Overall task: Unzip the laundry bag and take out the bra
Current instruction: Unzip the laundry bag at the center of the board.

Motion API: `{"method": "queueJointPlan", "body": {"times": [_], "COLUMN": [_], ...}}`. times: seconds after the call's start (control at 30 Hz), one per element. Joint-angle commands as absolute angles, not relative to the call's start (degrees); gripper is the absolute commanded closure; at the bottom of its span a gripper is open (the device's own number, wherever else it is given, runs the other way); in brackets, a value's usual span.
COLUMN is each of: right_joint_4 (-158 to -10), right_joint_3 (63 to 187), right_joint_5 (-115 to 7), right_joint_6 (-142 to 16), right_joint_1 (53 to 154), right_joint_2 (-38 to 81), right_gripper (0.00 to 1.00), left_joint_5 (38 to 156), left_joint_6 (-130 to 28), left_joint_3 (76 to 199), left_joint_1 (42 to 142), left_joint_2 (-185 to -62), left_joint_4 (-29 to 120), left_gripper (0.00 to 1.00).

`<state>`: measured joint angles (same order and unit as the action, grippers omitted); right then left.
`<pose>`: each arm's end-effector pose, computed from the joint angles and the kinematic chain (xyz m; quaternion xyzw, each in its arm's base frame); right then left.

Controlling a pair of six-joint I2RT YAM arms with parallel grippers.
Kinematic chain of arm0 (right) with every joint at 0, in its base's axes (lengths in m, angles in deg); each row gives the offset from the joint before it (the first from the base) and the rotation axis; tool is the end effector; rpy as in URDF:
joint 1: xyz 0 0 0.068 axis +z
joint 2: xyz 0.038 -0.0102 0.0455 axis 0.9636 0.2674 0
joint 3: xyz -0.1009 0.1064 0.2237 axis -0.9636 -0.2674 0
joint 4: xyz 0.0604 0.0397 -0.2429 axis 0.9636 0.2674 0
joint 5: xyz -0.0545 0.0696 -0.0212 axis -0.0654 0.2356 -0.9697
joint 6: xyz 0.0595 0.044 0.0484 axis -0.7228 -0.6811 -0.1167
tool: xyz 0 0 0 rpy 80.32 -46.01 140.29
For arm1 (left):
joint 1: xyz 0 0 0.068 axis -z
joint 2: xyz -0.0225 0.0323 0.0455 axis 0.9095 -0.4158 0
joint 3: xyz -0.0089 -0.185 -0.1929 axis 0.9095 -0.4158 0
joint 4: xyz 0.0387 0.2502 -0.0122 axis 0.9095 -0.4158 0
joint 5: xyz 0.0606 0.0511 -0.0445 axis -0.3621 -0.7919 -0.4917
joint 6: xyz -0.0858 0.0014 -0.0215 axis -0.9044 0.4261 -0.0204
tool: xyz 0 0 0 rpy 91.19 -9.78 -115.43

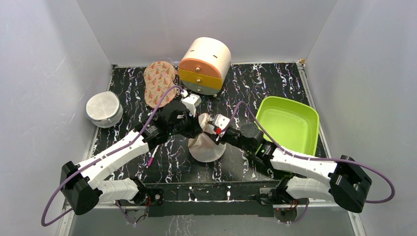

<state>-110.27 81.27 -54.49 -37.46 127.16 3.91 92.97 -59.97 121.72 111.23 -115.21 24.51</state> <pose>0.1678 0.2358 0.2536 -0.4670 0.5816 0.2381 0.6220 0.2013 -0.2154 0.2916 0.2059 0.8387 -0.3032 0.4029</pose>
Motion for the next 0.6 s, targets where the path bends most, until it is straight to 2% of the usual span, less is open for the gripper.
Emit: {"method": "queueJointPlan", "body": {"times": [0.0, 0.23, 0.57], "right_joint_4": [-115.2, -115.3, -116.2], "right_joint_3": [84.5, 83.0, 83.0], "right_joint_5": [-55.4, -56.4, -56.4], "right_joint_6": [-35.7, -37.5, -41.3], "right_joint_1": [127.1, 127.1, 127.1], "right_joint_2": [4.7, 3.1, 4.5], "right_gripper": [0.60, 0.60, 0.76], "left_joint_5": [94.6, 94.1, 94.5], "left_joint_6": [-61.2, -61.2, -61.3], "left_joint_3": [122.9, 122.9, 123.2], "left_joint_1": [110.8, 110.9, 110.9], "left_joint_2": [-113.9, -113.3, -113.5], "left_joint_4": [24.8, 24.6, 24.4], "left_gripper": [1.00, 1.00, 1.00]}}
